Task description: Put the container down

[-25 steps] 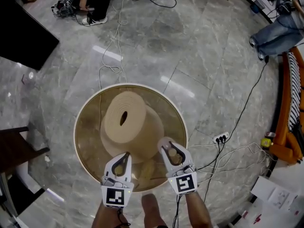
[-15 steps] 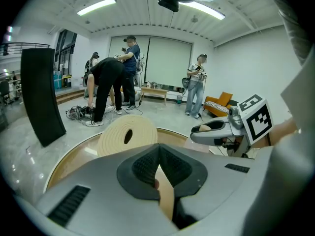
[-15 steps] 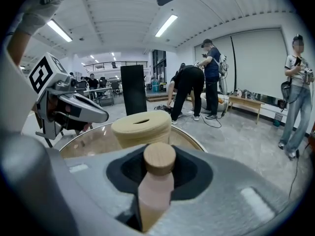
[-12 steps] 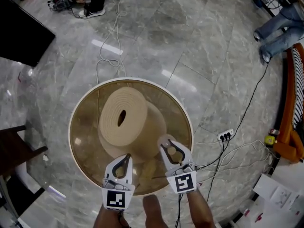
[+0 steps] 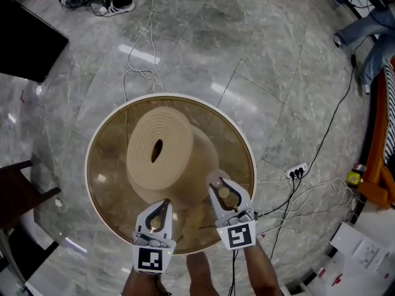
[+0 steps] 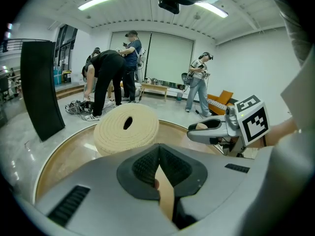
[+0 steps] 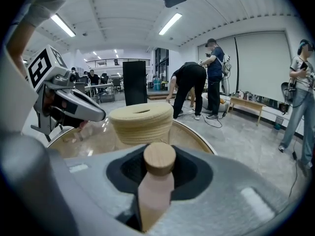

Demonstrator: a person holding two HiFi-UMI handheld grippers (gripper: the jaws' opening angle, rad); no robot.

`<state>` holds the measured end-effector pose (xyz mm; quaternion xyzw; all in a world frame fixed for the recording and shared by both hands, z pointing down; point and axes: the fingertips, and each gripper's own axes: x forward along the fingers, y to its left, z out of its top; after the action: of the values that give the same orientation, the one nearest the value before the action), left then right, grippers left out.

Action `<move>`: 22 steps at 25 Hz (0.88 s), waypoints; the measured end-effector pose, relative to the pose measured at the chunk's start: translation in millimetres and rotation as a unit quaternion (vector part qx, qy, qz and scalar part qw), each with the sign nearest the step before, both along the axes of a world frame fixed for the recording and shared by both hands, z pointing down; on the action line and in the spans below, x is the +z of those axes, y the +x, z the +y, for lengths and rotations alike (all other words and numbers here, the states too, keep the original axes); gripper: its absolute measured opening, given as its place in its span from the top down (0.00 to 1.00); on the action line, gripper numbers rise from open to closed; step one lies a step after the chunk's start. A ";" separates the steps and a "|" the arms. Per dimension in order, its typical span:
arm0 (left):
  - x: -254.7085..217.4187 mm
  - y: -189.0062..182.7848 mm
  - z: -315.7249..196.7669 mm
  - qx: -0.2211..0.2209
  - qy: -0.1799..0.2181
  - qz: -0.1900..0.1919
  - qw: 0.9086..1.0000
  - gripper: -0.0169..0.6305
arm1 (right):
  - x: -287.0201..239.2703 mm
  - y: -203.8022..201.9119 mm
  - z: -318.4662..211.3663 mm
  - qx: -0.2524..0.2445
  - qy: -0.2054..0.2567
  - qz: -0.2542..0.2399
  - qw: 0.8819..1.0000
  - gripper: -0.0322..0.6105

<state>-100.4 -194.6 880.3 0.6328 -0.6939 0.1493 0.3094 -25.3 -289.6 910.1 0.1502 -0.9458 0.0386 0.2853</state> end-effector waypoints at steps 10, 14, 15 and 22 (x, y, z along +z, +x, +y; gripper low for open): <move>13.2 4.0 3.0 0.005 -0.005 0.001 1.000 0.95 | 11.8 0.3 2.0 0.005 -0.001 -0.010 1.000 0.77; 14.2 5.7 2.4 0.003 -0.004 0.002 1.000 0.95 | 14.0 0.1 1.3 0.003 0.000 -0.006 1.000 0.77; 14.0 6.5 3.5 0.004 -0.005 0.001 1.000 0.95 | 14.1 0.3 2.0 0.003 0.000 -0.005 1.000 0.77; 5.1 9.4 6.0 0.009 -0.002 -0.007 1.000 0.95 | 13.6 1.1 2.2 0.006 0.000 0.002 1.000 0.76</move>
<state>-91.1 -188.5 885.4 0.6371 -0.6903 0.1578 0.3045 -24.2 -287.4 923.6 0.1560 -0.9444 0.0402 0.2867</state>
